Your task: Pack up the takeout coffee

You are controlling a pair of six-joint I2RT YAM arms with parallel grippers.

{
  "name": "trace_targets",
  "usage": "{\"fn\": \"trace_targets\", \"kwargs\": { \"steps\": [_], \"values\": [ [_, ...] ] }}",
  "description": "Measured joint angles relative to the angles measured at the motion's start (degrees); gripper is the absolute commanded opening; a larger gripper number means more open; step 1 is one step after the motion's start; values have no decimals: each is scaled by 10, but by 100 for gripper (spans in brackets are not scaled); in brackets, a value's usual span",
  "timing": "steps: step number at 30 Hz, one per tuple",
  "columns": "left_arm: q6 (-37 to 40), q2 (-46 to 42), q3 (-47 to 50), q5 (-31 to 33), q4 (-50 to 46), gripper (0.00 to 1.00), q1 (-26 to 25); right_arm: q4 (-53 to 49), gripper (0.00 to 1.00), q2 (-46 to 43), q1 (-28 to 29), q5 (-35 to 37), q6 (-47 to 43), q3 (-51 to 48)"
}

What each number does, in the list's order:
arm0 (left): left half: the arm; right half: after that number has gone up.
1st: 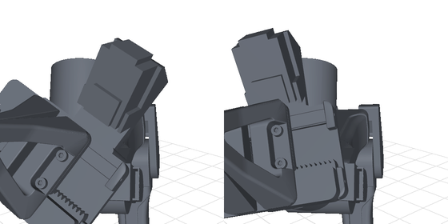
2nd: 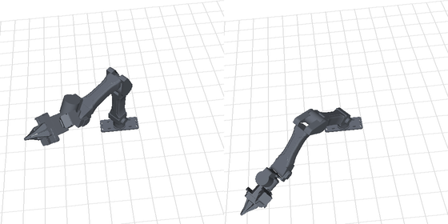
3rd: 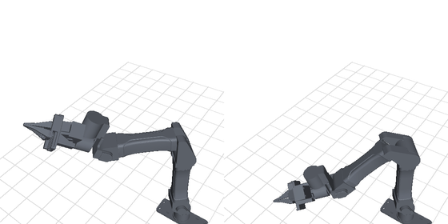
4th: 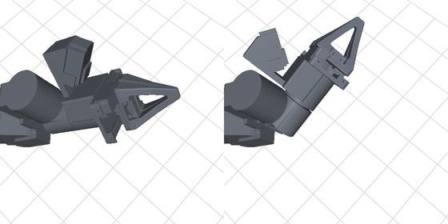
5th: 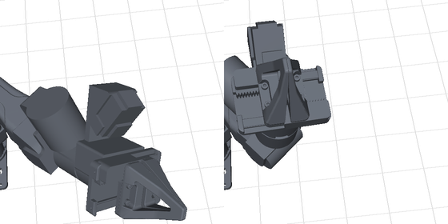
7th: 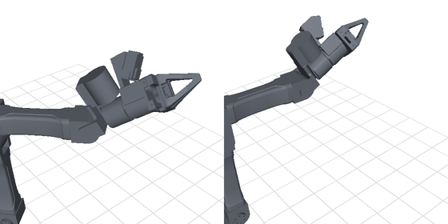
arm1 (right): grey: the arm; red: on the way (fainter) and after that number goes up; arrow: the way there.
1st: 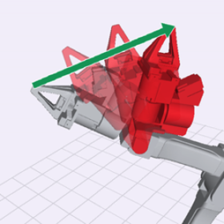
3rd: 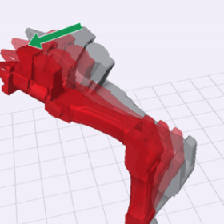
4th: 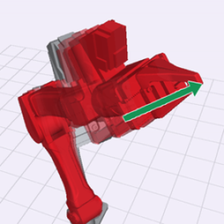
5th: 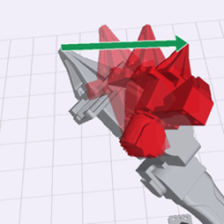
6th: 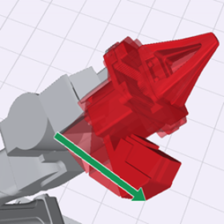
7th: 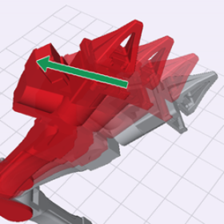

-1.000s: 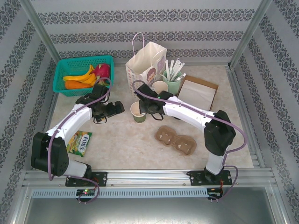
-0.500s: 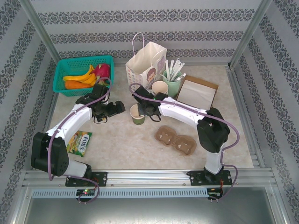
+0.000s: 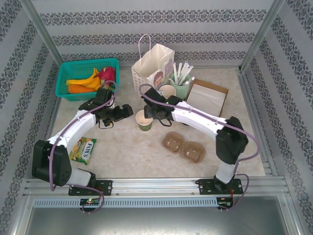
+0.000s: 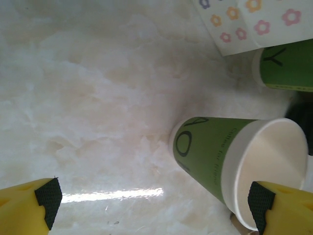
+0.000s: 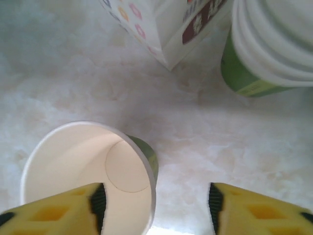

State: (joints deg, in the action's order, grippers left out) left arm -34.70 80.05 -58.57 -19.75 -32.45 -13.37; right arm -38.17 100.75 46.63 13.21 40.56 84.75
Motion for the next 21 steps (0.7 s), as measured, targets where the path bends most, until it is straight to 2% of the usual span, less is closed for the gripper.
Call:
{"fn": "trace_targets", "kwargs": {
  "steps": [3,9,12,17,21],
  "values": [
    [0,-15,5,-8,18,100,0,2,84,-70,-10,17,-2,-43],
    [-1,-37,17,-25,51,100,0,4,87,-186,-82,33,0,-154],
    [0,-38,17,-35,55,100,-1,9,83,-226,-143,16,-16,-208],
    [1,-39,17,-32,55,100,-3,32,76,-260,-251,-71,-81,-271],
    [2,-39,17,-12,55,100,-12,53,69,-263,-278,-129,-139,-297]
  ]
}}
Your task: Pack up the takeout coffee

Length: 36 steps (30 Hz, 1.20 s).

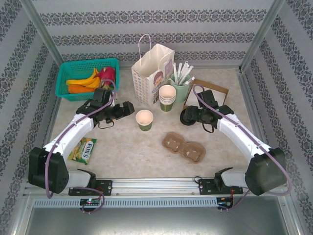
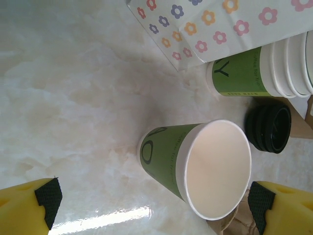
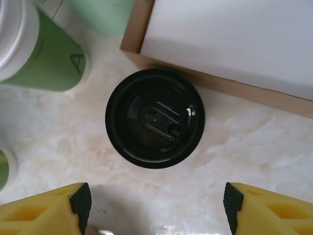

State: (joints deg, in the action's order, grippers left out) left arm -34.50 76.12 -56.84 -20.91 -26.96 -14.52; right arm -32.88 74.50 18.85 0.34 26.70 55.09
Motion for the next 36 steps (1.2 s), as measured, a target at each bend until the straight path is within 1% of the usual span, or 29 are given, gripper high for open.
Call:
{"fn": "trace_targets", "kwargs": {
  "steps": [4,7,12,14,19,24,29,32,36],
  "values": [
    [16,-3,0,20,0,100,-1,32,58,12,0,-44,-48,-3],
    [27,-14,0,27,0,100,-1,64,55,42,0,-60,-67,-3],
    [42,-33,0,53,0,100,-1,88,52,98,0,-60,-95,-2],
    [41,-38,0,62,5,100,-1,97,49,112,0,-59,-101,-2],
    [10,-55,28,64,57,100,-1,128,43,139,0,-58,-106,-2],
    [-15,-40,27,64,75,100,-1,145,43,174,3,-62,-114,0],
    [-20,-18,14,64,76,100,-1,152,44,199,9,-62,-122,10],
    [-20,-17,13,64,77,100,-1,154,46,210,12,-62,-124,15],
    [-20,-17,13,65,77,100,-1,154,46,219,20,-62,-126,25]
  ]
}}
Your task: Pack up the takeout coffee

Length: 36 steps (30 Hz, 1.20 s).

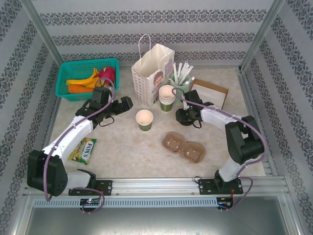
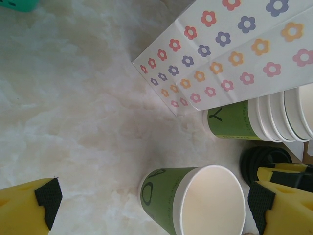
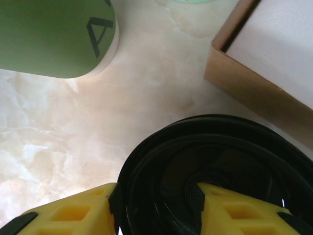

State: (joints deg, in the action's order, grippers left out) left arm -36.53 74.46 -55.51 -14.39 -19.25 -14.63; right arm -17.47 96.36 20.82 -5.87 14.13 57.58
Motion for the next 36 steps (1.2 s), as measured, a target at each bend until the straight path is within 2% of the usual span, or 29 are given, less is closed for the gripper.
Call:
{"fn": "trace_targets", "kwargs": {
  "steps": [7,14,19,26,36],
  "values": [
    [0,11,-5,1,-1,100,0,2,42,17,12,10,-2,16],
    [0,17,-16,-2,-7,100,0,0,25,21,12,33,-8,16],
    [0,19,-18,-3,-12,100,0,-2,17,16,12,40,-10,16],
    [0,19,-21,-4,-16,100,0,-3,17,-17,12,43,-10,16],
    [3,18,-21,-12,-24,100,0,-7,5,-64,20,48,-14,-4]
  ]
}}
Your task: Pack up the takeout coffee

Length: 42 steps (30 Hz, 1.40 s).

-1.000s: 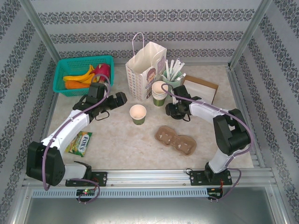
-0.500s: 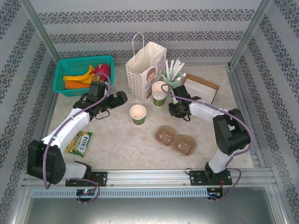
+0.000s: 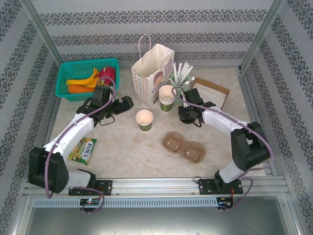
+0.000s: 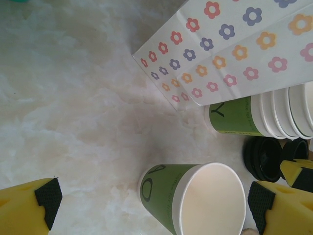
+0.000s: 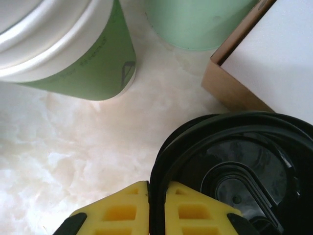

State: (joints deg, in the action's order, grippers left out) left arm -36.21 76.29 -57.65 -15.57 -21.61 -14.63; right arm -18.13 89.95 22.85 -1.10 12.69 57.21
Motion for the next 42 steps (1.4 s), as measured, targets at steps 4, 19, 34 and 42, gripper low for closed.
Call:
{"fn": "trace_targets", "kwargs": {
  "steps": [4,19,34,42],
  "values": [
    [15,-5,0,-11,2,100,0,0,4,-53,20,6,-23,-20],
    [131,-9,-140,-129,-18,100,-30,-5,3,-212,144,30,-205,-20],
    [295,28,-302,-224,-160,91,-48,0,2,-184,295,101,-551,42],
    [357,55,-310,-158,-201,78,-110,4,2,-141,325,130,-638,65]
  ]
}}
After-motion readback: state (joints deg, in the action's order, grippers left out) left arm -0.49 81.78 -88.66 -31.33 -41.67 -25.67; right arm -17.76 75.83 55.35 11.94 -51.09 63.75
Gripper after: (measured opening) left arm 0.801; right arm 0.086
